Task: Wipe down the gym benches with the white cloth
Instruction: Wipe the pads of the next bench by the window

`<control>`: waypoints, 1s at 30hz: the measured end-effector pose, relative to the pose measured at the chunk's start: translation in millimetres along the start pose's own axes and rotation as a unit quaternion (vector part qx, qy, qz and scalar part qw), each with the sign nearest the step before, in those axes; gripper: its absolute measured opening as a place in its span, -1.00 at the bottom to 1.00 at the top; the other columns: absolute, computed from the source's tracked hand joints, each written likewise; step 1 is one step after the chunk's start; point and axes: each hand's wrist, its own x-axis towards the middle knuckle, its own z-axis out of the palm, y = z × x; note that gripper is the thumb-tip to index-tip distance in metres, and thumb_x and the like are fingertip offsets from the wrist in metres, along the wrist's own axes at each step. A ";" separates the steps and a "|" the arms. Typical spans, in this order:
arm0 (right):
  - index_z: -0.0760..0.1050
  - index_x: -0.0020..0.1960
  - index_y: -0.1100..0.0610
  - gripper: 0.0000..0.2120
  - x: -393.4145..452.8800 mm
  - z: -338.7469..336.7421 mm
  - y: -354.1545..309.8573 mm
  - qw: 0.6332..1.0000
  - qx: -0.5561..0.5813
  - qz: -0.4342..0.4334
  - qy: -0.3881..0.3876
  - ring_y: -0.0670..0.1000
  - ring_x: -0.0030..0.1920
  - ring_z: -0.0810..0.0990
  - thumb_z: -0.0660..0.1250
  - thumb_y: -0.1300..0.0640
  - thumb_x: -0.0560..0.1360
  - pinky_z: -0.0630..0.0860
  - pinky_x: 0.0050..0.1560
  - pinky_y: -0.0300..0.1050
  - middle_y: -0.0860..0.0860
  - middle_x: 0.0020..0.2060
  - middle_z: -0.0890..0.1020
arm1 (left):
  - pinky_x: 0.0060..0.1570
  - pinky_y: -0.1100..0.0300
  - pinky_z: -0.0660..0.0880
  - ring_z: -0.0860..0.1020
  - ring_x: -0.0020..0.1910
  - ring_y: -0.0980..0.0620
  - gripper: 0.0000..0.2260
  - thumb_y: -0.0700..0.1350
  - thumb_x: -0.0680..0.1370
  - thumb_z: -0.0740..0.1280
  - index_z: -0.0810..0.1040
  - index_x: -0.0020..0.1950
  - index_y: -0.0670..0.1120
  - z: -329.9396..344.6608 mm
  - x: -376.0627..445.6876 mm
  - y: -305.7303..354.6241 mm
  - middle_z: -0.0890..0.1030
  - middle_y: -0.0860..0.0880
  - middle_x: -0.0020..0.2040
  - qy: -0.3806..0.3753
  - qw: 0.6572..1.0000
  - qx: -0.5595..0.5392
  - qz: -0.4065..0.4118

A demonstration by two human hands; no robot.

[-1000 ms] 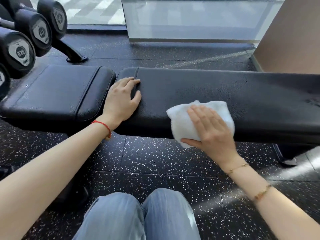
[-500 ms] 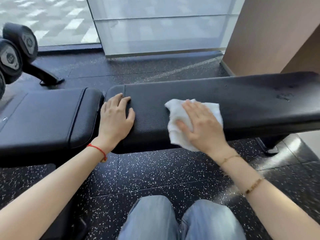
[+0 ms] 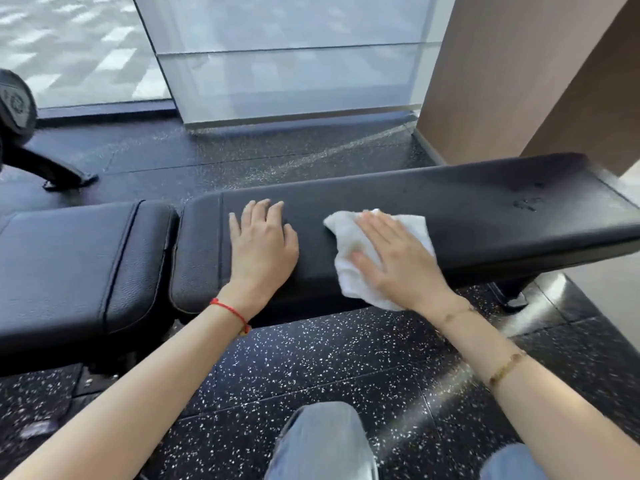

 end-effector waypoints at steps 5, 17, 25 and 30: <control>0.11 0.60 0.16 -0.22 10.1 -22.8 96.5 0.995 -0.029 0.099 -0.010 0.02 0.59 0.04 -0.14 -0.34 0.57 -0.10 0.59 -0.05 0.06 0.59 0.16 | 0.52 -0.26 -0.05 0.11 0.56 -0.15 -0.53 -0.03 0.62 0.12 0.27 0.53 -0.10 38.9 -0.7 64.2 0.25 -0.16 0.53 -0.034 0.999 0.015 -0.027; 0.14 0.58 0.07 -0.27 46.8 -24.2 109.1 0.981 0.024 -0.179 -0.074 0.05 0.56 0.14 -0.17 -0.34 0.57 0.07 0.55 0.07 0.00 0.55 0.25 | 0.51 -0.20 0.04 0.20 0.53 -0.10 -0.57 0.00 0.60 0.19 0.37 0.48 -0.02 55.0 0.5 71.7 0.34 -0.10 0.50 0.030 0.996 0.038 -0.072; 0.10 0.59 0.19 -0.19 39.8 -44.0 209.6 0.990 -0.048 -0.121 -0.054 0.07 0.59 0.09 -0.16 -0.37 0.58 -0.02 0.58 0.04 0.09 0.58 0.18 | 0.49 -0.16 0.14 0.29 0.49 -0.08 -0.59 -0.04 0.57 0.24 0.44 0.42 -0.02 53.5 1.5 77.8 0.41 -0.08 0.45 0.051 0.994 0.047 -0.082; 0.17 0.58 0.14 -0.20 -2.2 -29.7 179.7 0.960 -0.023 -0.280 -0.020 0.15 0.55 0.19 0.00 -0.38 0.55 0.13 0.55 0.14 0.11 0.53 0.29 | 0.46 -0.15 0.21 0.34 0.46 -0.07 -0.61 -0.06 0.56 0.26 0.47 0.40 -0.02 49.2 0.3 82.2 0.45 -0.08 0.42 0.053 0.994 0.047 -0.083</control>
